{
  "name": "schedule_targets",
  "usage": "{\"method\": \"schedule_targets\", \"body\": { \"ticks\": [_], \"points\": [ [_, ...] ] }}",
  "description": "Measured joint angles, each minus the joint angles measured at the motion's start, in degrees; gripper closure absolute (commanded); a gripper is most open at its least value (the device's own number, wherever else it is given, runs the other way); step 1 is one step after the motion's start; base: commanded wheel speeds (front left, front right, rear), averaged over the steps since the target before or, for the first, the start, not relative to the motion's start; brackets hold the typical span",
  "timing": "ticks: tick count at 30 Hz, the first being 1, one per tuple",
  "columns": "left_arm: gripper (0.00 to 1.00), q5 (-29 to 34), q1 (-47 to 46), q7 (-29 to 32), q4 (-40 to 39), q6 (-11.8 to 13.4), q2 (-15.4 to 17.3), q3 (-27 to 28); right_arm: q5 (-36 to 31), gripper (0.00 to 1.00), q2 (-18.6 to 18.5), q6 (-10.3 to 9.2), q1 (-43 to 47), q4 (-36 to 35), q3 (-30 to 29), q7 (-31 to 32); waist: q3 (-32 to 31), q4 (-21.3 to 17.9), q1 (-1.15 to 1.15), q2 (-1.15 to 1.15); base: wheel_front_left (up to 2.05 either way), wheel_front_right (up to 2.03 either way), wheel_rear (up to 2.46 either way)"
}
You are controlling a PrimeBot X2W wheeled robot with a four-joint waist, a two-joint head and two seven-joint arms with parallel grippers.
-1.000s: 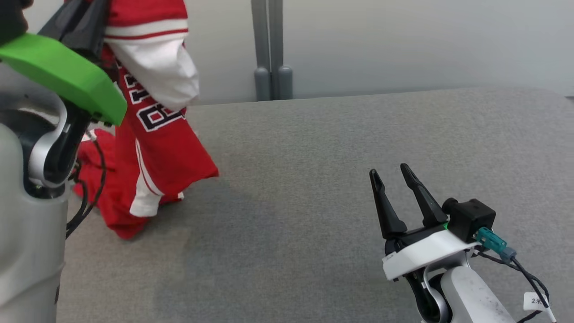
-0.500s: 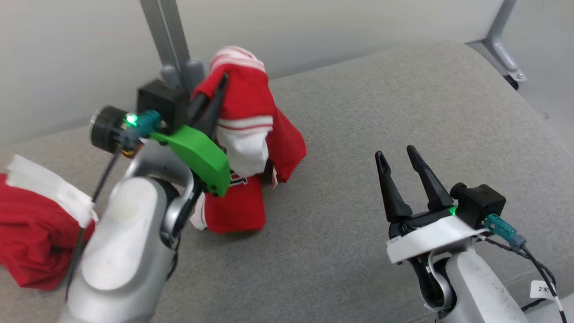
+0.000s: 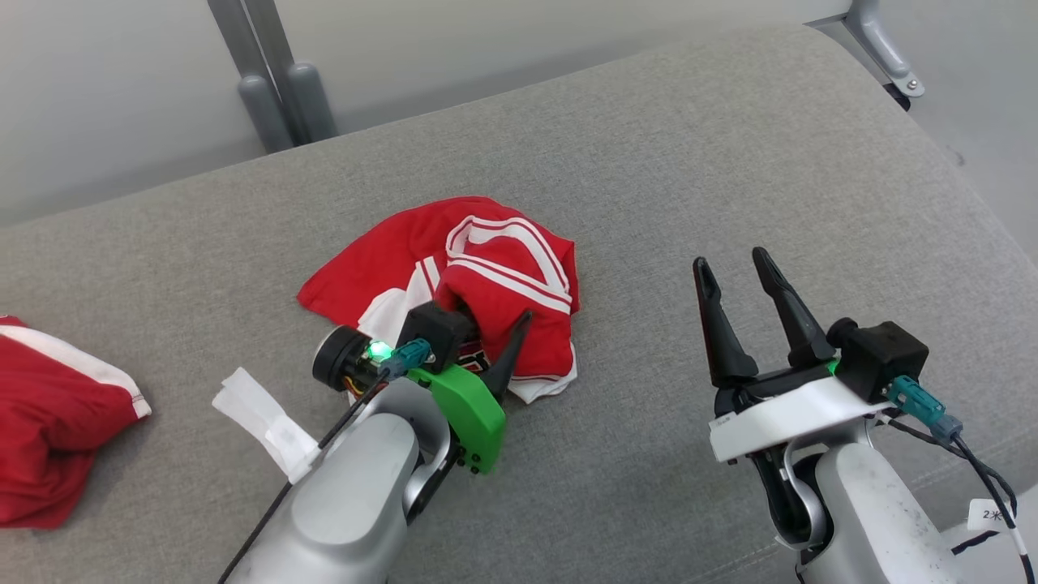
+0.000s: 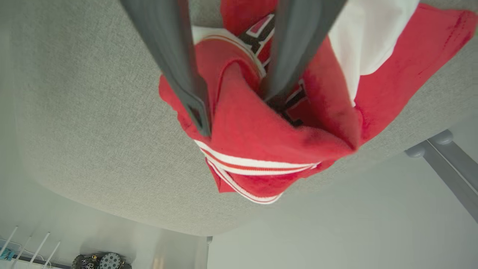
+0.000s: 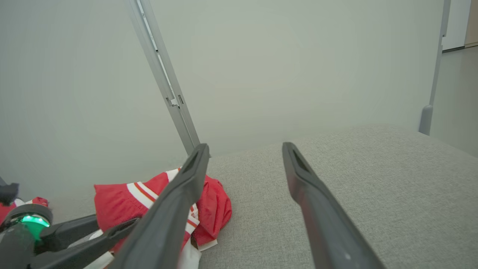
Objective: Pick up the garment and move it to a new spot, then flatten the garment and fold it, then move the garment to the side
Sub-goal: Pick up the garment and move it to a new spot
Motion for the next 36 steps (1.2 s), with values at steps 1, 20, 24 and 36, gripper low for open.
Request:
{"method": "schedule_targets", "body": {
  "ticks": [1,20,24,36],
  "points": [
    [0.00,-0.6,-0.8,-0.9,0.5,0.0,-0.1,-0.4,-0.2,0.00,0.0,0.00,0.0,0.1,-0.1,0.0,-0.1,0.4,0.00,0.00,0.00,0.00,0.00],
    [0.00,-6.2,11.8,-4.9,-24.1,11.8,12.0,9.9,-1.3,0.00,-2.6,0.00,3.0,-0.5,-1.5,0.0,-5.7,9.8,0.00,0.00,0.00,0.00,0.00],
    [0.00,-6.1,18.4,-5.3,-30.3,17.1,14.8,15.2,-0.9,0.00,-2.6,0.00,4.1,-0.7,-1.7,0.0,-6.2,10.9,0.00,0.00,0.00,0.00,0.00],
    [0.00,-1.3,34.5,-5.6,-40.4,20.5,11.6,26.5,-0.4,0.00,-2.5,0.00,6.5,-1.3,-1.9,0.0,-5.4,10.7,0.00,0.00,0.00,0.00,0.00]
  ]
}}
